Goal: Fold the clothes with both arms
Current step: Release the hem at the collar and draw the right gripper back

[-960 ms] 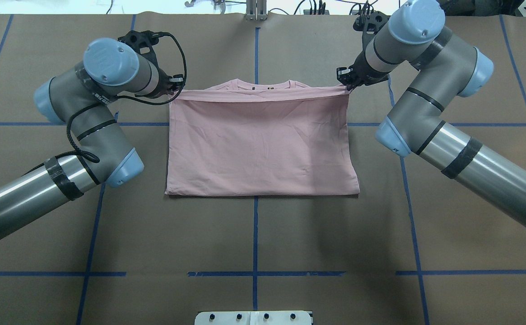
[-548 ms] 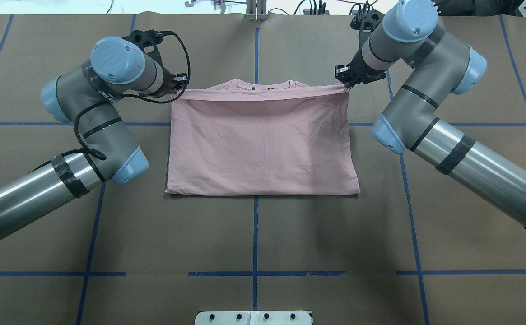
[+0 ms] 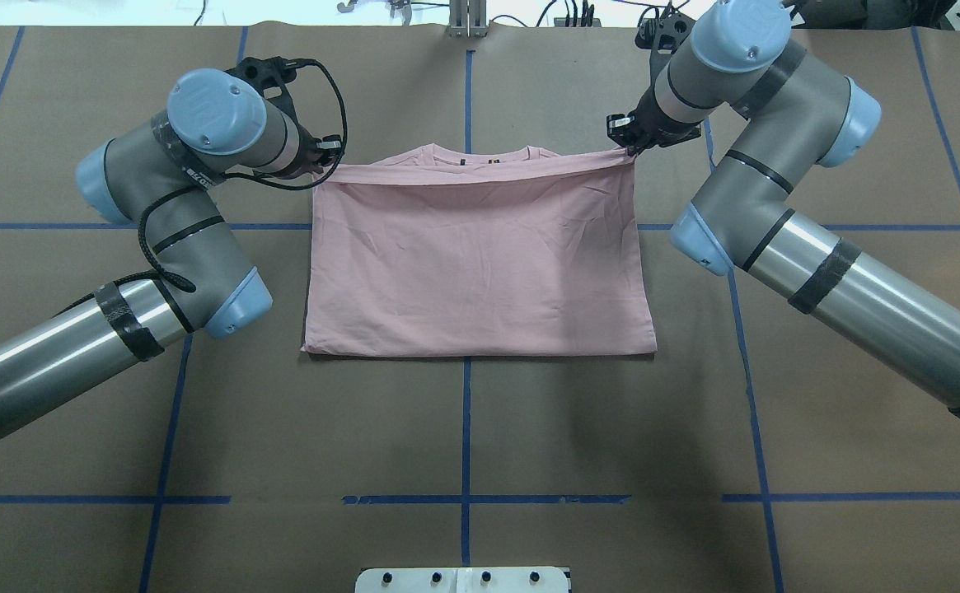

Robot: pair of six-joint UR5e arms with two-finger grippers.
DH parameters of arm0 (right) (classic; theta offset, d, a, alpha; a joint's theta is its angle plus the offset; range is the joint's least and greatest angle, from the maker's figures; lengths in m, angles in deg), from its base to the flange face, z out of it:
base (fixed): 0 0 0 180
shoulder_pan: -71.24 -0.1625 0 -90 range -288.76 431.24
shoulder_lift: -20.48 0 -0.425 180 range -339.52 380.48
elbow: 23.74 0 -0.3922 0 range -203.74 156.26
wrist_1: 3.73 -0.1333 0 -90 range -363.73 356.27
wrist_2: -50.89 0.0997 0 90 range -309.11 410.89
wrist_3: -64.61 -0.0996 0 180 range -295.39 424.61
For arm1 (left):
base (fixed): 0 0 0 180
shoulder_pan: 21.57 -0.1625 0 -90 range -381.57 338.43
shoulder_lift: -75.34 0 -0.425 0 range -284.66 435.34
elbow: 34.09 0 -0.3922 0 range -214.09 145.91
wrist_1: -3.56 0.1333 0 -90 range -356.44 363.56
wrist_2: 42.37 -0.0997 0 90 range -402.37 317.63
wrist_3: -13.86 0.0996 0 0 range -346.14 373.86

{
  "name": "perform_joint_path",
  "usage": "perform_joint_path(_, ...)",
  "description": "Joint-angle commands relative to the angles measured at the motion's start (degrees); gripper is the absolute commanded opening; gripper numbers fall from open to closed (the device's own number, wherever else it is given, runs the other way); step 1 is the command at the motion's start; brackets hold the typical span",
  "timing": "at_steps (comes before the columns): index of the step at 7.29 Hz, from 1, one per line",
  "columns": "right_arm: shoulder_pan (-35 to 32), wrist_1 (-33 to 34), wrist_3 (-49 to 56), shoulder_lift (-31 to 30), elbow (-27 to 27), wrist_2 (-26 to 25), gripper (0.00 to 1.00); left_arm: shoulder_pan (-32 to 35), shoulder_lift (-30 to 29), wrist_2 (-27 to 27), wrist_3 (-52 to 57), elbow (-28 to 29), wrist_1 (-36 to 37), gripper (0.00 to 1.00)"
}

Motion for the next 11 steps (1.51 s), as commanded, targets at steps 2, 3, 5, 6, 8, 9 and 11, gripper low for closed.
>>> perform_joint_path(2, 0.5, -0.1, 0.1, -0.6, 0.0, 0.0, 0.99, -0.2, -0.1, 0.0, 0.0, 0.1, -0.1, 0.99)
perform_joint_path(3, 0.5, -0.1, 0.5, -0.7, 0.0, 0.0, 1.0, -0.2, -0.1, 0.0, -0.6, 0.0, -0.1, 1.0)
perform_joint_path(5, 0.2, -0.1, 0.2, -0.9, -1.3, 1.5, 1.0, -0.1, -0.1, 0.1, -0.5, -0.5, 0.0, 1.0)
perform_joint_path(6, 1.1, 0.9, -0.9, -3.9, -6.1, 3.1, 1.0, -0.1, -0.1, 0.1, -0.5, -1.7, 0.3, 1.0)
perform_joint_path(8, 7.0, 1.2, -13.9, -15.3, -17.4, 4.6, 1.0, -0.4, 0.6, 0.2, -0.7, -5.9, 1.0, 1.0)
perform_joint_path(9, 9.4, 1.2, -19.2, -17.6, -19.8, 4.4, 1.0, -0.7, 0.7, 0.1, -1.8, -6.5, 1.0, 1.0)
perform_joint_path(11, 12.2, 1.3, -24.2, -20.0, -21.9, 4.2, 1.0, -1.7, 0.7, 0.1, -3.2, -6.6, 1.0, 1.0)
